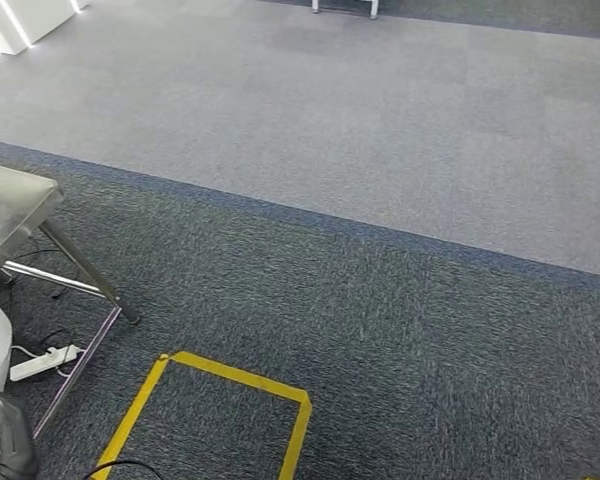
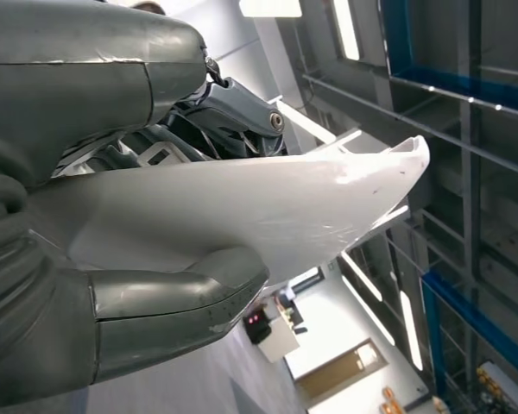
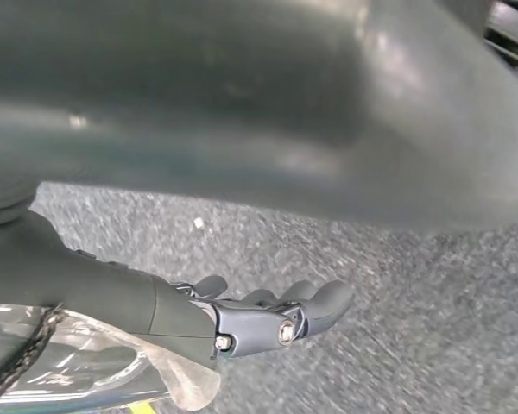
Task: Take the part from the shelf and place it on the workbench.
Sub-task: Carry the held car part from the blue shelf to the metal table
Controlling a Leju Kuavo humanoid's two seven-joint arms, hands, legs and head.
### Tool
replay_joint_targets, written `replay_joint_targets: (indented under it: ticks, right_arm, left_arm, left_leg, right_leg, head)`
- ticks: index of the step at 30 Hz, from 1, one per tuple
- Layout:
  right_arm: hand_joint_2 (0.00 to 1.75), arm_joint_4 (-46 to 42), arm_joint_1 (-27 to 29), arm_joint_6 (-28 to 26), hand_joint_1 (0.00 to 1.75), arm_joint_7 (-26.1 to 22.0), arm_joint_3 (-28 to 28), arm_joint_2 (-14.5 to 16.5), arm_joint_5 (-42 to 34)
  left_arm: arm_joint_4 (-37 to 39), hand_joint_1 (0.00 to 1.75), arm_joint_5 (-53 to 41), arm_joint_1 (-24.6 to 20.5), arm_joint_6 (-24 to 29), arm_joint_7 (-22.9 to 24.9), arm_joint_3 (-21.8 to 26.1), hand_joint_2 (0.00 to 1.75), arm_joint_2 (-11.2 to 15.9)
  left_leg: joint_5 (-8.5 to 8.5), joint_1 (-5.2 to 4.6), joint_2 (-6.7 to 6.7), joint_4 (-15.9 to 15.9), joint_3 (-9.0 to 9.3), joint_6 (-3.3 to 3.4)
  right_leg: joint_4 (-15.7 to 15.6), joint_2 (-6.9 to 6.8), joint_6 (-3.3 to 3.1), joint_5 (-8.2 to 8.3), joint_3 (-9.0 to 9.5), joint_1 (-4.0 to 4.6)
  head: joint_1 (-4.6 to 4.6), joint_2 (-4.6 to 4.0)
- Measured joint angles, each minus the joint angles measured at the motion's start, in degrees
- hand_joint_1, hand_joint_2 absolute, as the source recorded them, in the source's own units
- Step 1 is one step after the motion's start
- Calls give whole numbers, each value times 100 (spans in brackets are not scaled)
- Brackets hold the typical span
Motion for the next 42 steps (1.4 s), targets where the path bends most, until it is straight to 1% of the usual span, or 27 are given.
replay_joint_targets:
  ticks: [2, 3, 4, 6, 8, 10, 11, 12, 13, 15, 17, 19, 21, 23, 24, 25, 26, 27, 28, 30, 32, 34, 36, 37, 39, 40, 42]
  right_arm:
    - [0, -13, 0, 3, 0, -4, -6, 10, 13]
    - [0, -17, 3, 4, 0, -5, -9, 18, 19]
    - [0, -23, 6, 7, 0, -5, -13, 26, 25]
    - [0, -37, 9, 11, 0, -7, -22, 44, 38]
    - [0, -52, 3, 16, 0, -10, -28, 69, 58]
    - [0, -60, 12, 23, 0, -13, -36, 85, 86]
    - [0, -61, 24, 26, 0, -13, -42, 87, 98]
    - [0, -63, 34, 27, 0, -13, -48, 87, 110]
    - [0, -66, 38, 27, 0, -12, -53, 87, 117]
    - [0, -72, 30, 27, 0, -13, -60, 89, 130]
    - [0, -75, 25, 27, 0, -16, -67, 103, 143]
    - [0, -81, 19, 24, 0, -29, -81, 120, 170]
    - [0, -94, -12, 20, 0, -49, -93, 133, 208]
    - [0, -109, -47, 17, 0, -70, -98, 145, 236]
    - [0, -114, -55, 16, 0, -77, -101, 148, 241]
    - [0, -115, -54, 16, 0, -82, -103, 148, 246]
    - [0, -115, -42, 16, 0, -81, -105, 148, 250]
    - [0, -116, -22, 16, 0, -81, -108, 148, 257]
    - [0, -116, 0, 16, 0, -81, -109, 148, 268]
    - [0, -118, 27, 14, 0, -85, -112, 148, 301]
    - [0, -120, 34, 11, 0, -90, -120, 148, 335]
    - [0, -123, 35, 10, 0, -90, -135, 148, 362]
    - [0, -132, 28, 10, 0, -90, -153, 152, 384]
    - [0, -137, 26, 10, 0, -91, -160, 158, 394]
    - [0, -143, 23, 11, 0, -93, -168, 173, 415]
    - [0, -145, 30, 12, 0, -94, -170, 175, 427]
    - [0, -145, 45, 14, 0, -92, -180, 176, 442]
  left_arm:
    - [-12, 175, -101, 5, 2, 0, -22, 175, 7]
    - [-28, 175, -167, 8, 3, 0, -27, 175, 8]
    - [-49, 175, -243, 14, 3, 0, -29, 175, 8]
    - [-99, 175, -428, 34, 4, 0, -29, 175, -1]
    - [-152, 175, -621, 42, 7, 0, -28, 175, -16]
    - [-186, 175, -767, 35, 8, 0, -29, 175, -31]
    - [-191, 175, -822, 32, 8, 0, -28, 175, -39]
    - [-196, 175, -875, 34, 8, 0, -27, 175, -50]
    - [-202, 175, -918, 36, 8, 0, -26, 175, -62]
    - [-224, 175, -979, 43, 8, 0, -25, 175, -85]
    - [-255, 175, -1028, 40, 7, 0, -23, 175, -105]
    - [-289, 175, -1118, 37, 7, 0, -20, 175, -125]
    - [-329, 175, -1244, 58, 8, 0, -13, 175, -151]
    - [-376, 175, -1359, 68, 11, 0, -5, 175, -189]
    - [-395, 175, -1402, 57, 11, 0, -2, 175, -206]
    - [-407, 175, -1435, 45, 13, 0, 1, 175, -221]
    - [-411, 175, -1464, 34, 12, 0, 3, 175, -233]
    - [-412, 175, -1502, 31, 11, 0, 3, 175, -244]
    - [-414, 175, -1543, 32, 11, 0, 3, 175, -256]
    - [-430, 175, -1666, 31, 10, 0, 0, 175, -275]
    - [-477, 175, -1852, 22, 10, 0, -5, 175, -301]
    - [-544, 175, -2042, 6, 9, 0, -10, 175, -334]
    - [-615, 175, -2163, -1, 8, 0, -11, 175, -363]
    - [-655, 175, -2213, -1, 10, 0, -10, 175, -379]
    - [-724, 175, -2335, -35, 13, 0, -10, 175, -407]
    - [-744, 175, -2405, -59, 14, 0, -10, 175, -420]
    - [-758, 175, -2529, -93, 13, 1, -10, 175, -444]
  left_leg:
    - [-49, -2, -140, 72, -19, -61]
    - [-66, 0, -193, 103, -44, -89]
    - [-70, 5, -253, 121, -69, -113]
    - [-79, 21, -317, 151, -95, -149]
    - [-219, 20, -115, 405, -211, -202]
    - [-524, 34, 190, 1077, -560, -263]
    - [-653, 48, 263, 1457, -773, -283]
    - [-696, 61, 301, 1725, -936, -294]
    - [-628, 70, 322, 1800, -1006, -295]
    - [-194, 66, 405, 1279, -806, -252]
    - [86, 1, 664, 595, -484, -167]
    - [45, -74, 816, 338, -360, -97]
    - [4, -79, 702, 249, -318, -47]
    - [4, -40, 560, 136, -209, 2]
    - [3, -16, 496, 97, -153, 29]
    - [-16, -14, 429, 84, -122, 54]
    - [-43, -12, 355, 84, -98, 76]
    - [-78, -10, 267, 85, -61, 86]
    - [-120, -8, 173, 86, -9, 86]
    - [-221, 6, -11, 92, 136, 58]
    - [-347, 18, -159, 116, 253, -2]
    - [-423, 29, -278, 124, 282, -73]
    - [-445, 46, -384, 107, 287, -126]
    - [-469, 46, -338, 133, 289, -153]
    - [-625, 43, -53, 476, 129, -217]
    - [-742, 48, 136, 819, -71, -252]
    - [-923, 68, 294, 1547, -566, -294]
  right_leg:
    - [-669, 252, -1, 246, 317, -30]
    - [-811, 335, -14, 249, 397, -33]
    - [-835, 344, -36, 214, 429, -26]
    - [-846, 214, -93, 218, 461, -28]
    - [-866, 71, -150, 208, 501, -45]
    - [-872, -87, -193, 172, 535, -37]
    - [-872, -175, -201, 148, 550, -30]
    - [-872, -263, -201, 120, 572, -24]
    - [-872, -347, -197, 88, 602, -19]
    - [-874, -493, -181, 13, 692, -9]
    - [-882, -618, -149, -69, 762, 5]
    - [-902, -747, -92, -132, 797, 18]
    - [-945, -839, -23, -180, 893, 19]
    - [-800, -582, 21, -277, 892, 9]
    - [-549, -380, 28, -381, 752, 3]
    - [-182, -212, 27, -507, 519, 0]
    - [218, -140, 30, -626, 235, -1]
    - [531, -114, 38, -658, -30, -2]
    - [663, -106, 49, -566, -217, -4]
    - [278, -71, 69, -43, -255, -15]
    - [-402, 149, 84, 387, -31, -44]
    - [-703, 315, 51, 432, 130, -50]
    - [-743, 238, -21, 383, 190, -41]
    - [-765, 179, -57, 364, 228, -47]
    - [-832, 33, -125, 317, 341, -66]
    - [-854, -49, -147, 282, 398, -60]
    - [-870, -217, -158, 197, 491, -52]
  head:
    - [-3, 0]
    - [-2, 0]
    - [-5, 0]
    - [-7, 0]
    - [-43, 0]
    - [-75, 0]
    - [-75, 0]
    - [-75, 0]
    - [-74, 0]
    - [-75, 0]
    - [-72, 0]
    - [-66, 0]
    - [-68, 0]
    - [-52, 0]
    - [-41, 0]
    - [-31, 0]
    - [-30, 0]
    - [-29, 0]
    - [-29, 0]
    - [-27, 0]
    - [-21, 0]
    - [-18, 1]
    - [-20, 1]
    - [-28, 1]
    - [-72, 2]
    - [-95, 2]
    - [-109, 2]
